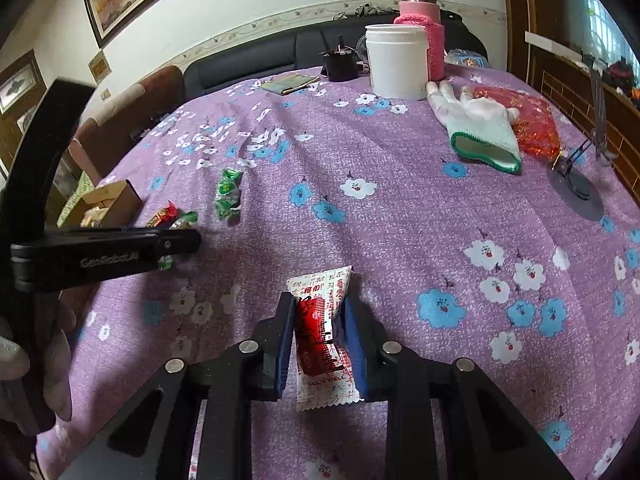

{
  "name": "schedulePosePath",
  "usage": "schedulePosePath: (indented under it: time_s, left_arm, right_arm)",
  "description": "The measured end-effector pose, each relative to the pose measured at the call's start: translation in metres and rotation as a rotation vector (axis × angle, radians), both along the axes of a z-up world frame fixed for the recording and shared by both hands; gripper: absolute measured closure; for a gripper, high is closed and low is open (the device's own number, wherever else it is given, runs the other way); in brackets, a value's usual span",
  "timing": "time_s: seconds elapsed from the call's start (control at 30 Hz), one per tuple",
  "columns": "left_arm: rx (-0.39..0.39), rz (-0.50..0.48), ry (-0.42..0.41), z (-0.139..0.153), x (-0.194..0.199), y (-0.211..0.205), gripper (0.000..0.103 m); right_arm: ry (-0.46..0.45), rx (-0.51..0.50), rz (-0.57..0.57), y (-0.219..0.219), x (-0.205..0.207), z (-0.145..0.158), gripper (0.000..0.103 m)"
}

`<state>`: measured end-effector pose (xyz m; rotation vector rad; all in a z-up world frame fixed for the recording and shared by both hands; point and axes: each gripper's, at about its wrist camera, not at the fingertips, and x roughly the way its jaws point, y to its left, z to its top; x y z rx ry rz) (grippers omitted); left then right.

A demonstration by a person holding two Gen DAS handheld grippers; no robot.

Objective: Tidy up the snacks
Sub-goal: 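Grasp a white-red pack with the right gripper while the left gripper grasps a clear green-edged pack, then carry both packs over the tray and open both grippers to drop them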

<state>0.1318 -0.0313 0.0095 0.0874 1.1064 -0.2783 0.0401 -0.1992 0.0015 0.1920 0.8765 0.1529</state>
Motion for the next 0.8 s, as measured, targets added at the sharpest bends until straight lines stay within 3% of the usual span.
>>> schedulePosePath:
  time_s: [0.33,0.63,0.8]
  left_arm:
    - [-0.139,-0.015,-0.073,0.058,-0.084,0.037,0.074]
    - [-0.109,0.067,-0.198,0.112,-0.159,0.126,0.074]
    - [-0.06,0.157,-0.248,0.12,-0.176,0.182,0.074]
  right_arm:
    - [-0.117,0.116,0.043,0.001,-0.015,0.019,0.078]
    - [-0.115,0.045,0.036,0.016,-0.022,0.013,0.078]
    - [-0.112,0.044,0.039,0.031,-0.032,0.031,0.078]
